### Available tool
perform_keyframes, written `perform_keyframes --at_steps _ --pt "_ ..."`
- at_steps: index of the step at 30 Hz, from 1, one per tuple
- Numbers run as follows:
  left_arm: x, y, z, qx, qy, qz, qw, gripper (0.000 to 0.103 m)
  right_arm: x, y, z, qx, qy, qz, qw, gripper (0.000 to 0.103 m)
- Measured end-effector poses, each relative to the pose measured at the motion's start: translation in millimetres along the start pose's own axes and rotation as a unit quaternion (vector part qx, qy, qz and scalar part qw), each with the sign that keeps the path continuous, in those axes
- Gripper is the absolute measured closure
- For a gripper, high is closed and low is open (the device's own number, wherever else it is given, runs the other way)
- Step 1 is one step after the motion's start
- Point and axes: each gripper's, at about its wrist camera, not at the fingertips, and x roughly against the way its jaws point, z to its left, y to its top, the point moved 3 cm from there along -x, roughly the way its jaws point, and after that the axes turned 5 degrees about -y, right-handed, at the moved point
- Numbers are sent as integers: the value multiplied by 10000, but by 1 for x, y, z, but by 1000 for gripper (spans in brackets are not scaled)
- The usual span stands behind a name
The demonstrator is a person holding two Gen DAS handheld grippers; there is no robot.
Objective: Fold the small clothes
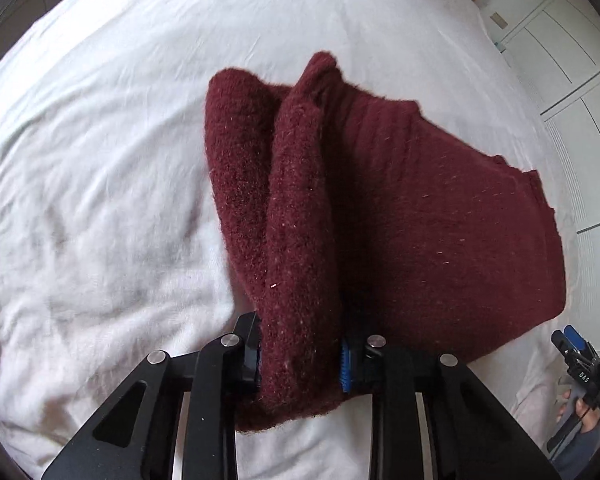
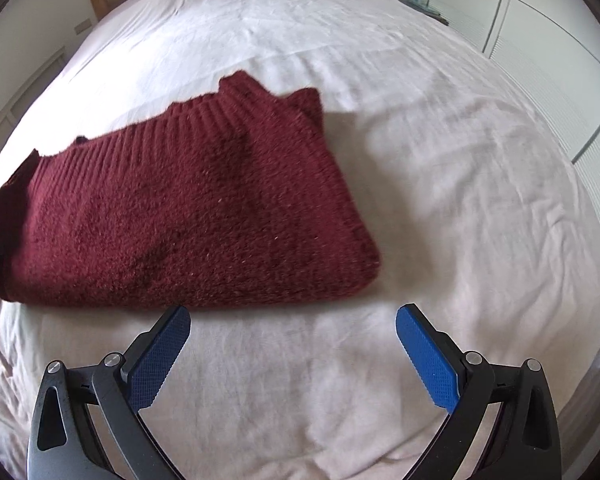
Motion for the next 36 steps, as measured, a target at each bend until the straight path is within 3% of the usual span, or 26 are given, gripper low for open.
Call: perform_keyframes --at_steps 4,12,18,23,27,32,36 --pt "23 8 -30 -158 -279 -209 9993 82 14 4 -16 -141 64 -104 9998 0" --pt "57 40 -153 -944 -642 -411 9926 83 39 12 -57 -497 220 -406 9977 0" --pt "28 55 -253 -1515 -751 -299 9851 83 50 10 -92 -708 147 -545 9959 0" --pt "-17 40 -327 -1833 -823 20 9796 83 42 -1 -117 -892 25 -394 9952 0" --pt "-69 16 -353 -2044 -539 316 9769 83 25 -15 -127 -1002 -6 -111 9949 0" --pt "-104 2 -349 -1948 -107 500 9795 78 12 -25 -132 -1088 45 55 9940 0" --pt "-118 0 -357 -2131 140 532 9755 76 11 -27 -131 -1094 71 83 9939 0"
